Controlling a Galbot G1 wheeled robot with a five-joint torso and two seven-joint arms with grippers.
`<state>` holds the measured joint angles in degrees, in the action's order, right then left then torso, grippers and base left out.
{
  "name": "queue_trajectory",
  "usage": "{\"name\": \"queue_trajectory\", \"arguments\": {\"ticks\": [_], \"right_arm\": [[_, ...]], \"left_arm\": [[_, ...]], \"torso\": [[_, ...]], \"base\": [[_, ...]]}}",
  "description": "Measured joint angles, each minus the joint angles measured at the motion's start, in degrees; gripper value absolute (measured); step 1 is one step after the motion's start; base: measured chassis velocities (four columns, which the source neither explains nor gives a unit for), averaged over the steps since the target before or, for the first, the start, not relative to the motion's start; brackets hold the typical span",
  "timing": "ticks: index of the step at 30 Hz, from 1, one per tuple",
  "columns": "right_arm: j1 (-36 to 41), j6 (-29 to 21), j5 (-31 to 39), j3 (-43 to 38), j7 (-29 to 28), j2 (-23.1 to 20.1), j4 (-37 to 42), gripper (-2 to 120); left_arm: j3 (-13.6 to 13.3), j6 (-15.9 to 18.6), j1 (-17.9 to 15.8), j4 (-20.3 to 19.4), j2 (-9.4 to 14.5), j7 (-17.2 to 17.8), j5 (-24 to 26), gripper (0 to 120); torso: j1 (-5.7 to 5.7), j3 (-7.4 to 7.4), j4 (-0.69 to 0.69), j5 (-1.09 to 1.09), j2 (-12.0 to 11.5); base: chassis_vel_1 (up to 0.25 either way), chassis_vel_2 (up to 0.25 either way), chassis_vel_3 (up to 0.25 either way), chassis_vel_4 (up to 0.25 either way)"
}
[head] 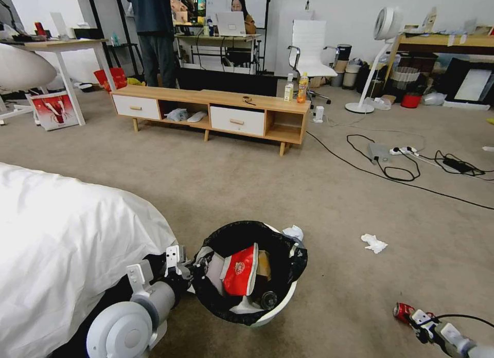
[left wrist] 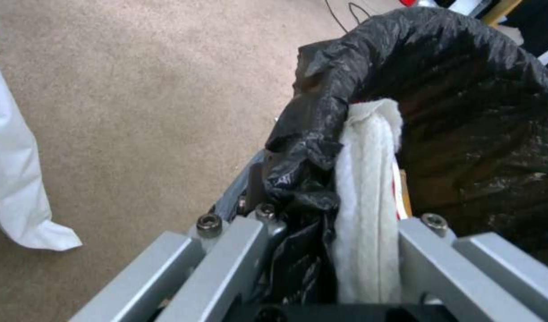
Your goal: Pick up the trash bin and place the garbage on the floor into it.
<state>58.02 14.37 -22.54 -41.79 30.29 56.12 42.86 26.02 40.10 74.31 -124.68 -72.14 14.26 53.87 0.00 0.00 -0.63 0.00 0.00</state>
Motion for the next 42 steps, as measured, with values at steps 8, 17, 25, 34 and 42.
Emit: {"name": "queue_trajectory", "arguments": {"ticks": [8, 17, 25, 34, 42], "right_arm": [[-1.5, -0.3, -0.6, -0.3, -1.5, 0.2, -2.6, 48], [-3.6, -0.7, -0.9, 1.5, -2.8, 0.6, -3.8, 78], [-5.5, -5.4, -2.7, 5.1, -10.2, 1.5, -4.8, 100], [-6.3, -6.9, -4.7, 5.5, -12.2, 1.9, -5.8, 100], [-4.8, -6.9, -4.2, 4.7, -12.0, 0.7, -4.7, 100]], "left_arm": [[0.1, 0.0, 0.5, -0.5, 0.0, 0.0, -0.1, 7], [0.2, 0.0, 1.3, -1.3, -0.1, 0.0, -0.5, 7], [0.2, 0.0, 1.8, -1.6, -0.6, 0.0, -1.2, 7], [0.2, 0.0, 2.6, -2.2, -0.7, -0.2, -1.7, 7], [-0.1, -0.1, 2.6, -2.2, -1.1, -0.2, -2.2, 7]], "torso": [[0.0, 0.0, 0.0, 0.0, 0.0], [0.0, 0.0, 0.01, 0.0, 0.0], [0.0, 0.0, 0.0, 0.0, 0.0], [0.0, 0.0, 0.01, 0.01, 0.0], [0.0, 0.0, -0.01, 0.01, 0.0]], "base": [[0.0, 0.0, 0.0, 0.0], [0.0, 0.0, 0.0, 0.0], [0.0, 0.0, 0.0, 0.0], [0.0, 0.0, 0.0, 0.0], [0.0, 0.0, 0.0, 0.0]]}}
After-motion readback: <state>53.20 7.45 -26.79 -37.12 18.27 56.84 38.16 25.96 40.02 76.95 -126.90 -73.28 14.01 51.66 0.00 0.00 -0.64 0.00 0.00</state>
